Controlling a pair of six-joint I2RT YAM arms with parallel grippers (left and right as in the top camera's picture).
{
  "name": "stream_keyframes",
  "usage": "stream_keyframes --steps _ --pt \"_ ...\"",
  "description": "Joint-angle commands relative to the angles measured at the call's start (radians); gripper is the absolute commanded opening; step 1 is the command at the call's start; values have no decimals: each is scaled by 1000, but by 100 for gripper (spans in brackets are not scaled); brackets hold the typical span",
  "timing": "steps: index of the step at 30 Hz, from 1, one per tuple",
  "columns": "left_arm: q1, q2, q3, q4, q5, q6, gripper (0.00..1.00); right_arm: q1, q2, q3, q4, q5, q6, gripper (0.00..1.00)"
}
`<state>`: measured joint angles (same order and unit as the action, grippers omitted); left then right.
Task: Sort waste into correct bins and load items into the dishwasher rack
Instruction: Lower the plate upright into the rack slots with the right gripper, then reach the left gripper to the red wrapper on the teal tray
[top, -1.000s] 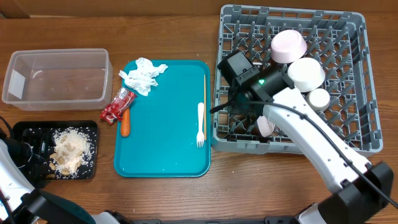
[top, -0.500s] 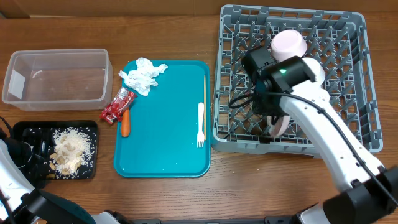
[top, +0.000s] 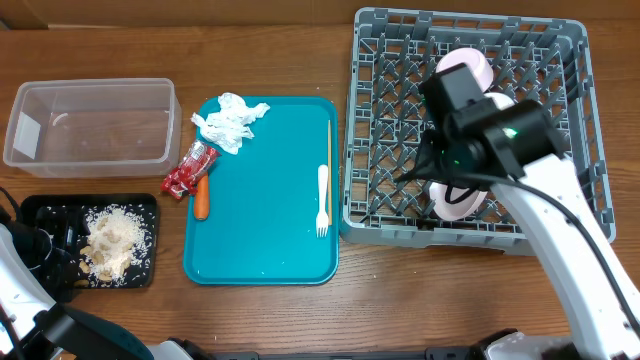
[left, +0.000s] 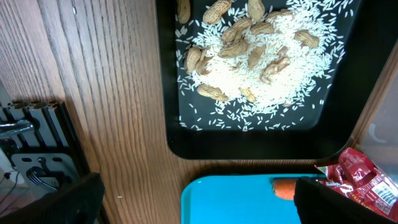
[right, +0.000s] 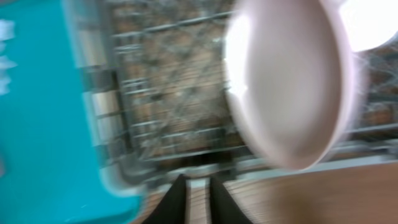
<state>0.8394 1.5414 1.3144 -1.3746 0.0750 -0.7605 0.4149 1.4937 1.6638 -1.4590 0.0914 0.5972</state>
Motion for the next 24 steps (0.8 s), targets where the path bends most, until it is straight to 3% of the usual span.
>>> stream_keyframes --steps 1,2,3,4,11,17,24 --pt "-3 6 -4 0 -4 -14 100 11 -54 36 64 -401 -1 44" --pt "-3 6 -4 0 -4 -14 100 18 -51 35 79 -459 -21 53" --pt "-3 6 -4 0 -4 -14 100 31 -47 35 92 -479 -42 82" --pt "-3 6 -4 0 -4 -14 100 44 -43 35 96 -476 -50 100" --pt "-3 6 -4 0 -4 -14 100 80 -22 31 63 -346 -48 100" --pt "-3 6 -4 0 -4 -14 100 1 -23 31 -9 17 -48 100" --pt "-3 6 -4 0 -4 -14 100 -33 -23 31 53 31 -48 100"
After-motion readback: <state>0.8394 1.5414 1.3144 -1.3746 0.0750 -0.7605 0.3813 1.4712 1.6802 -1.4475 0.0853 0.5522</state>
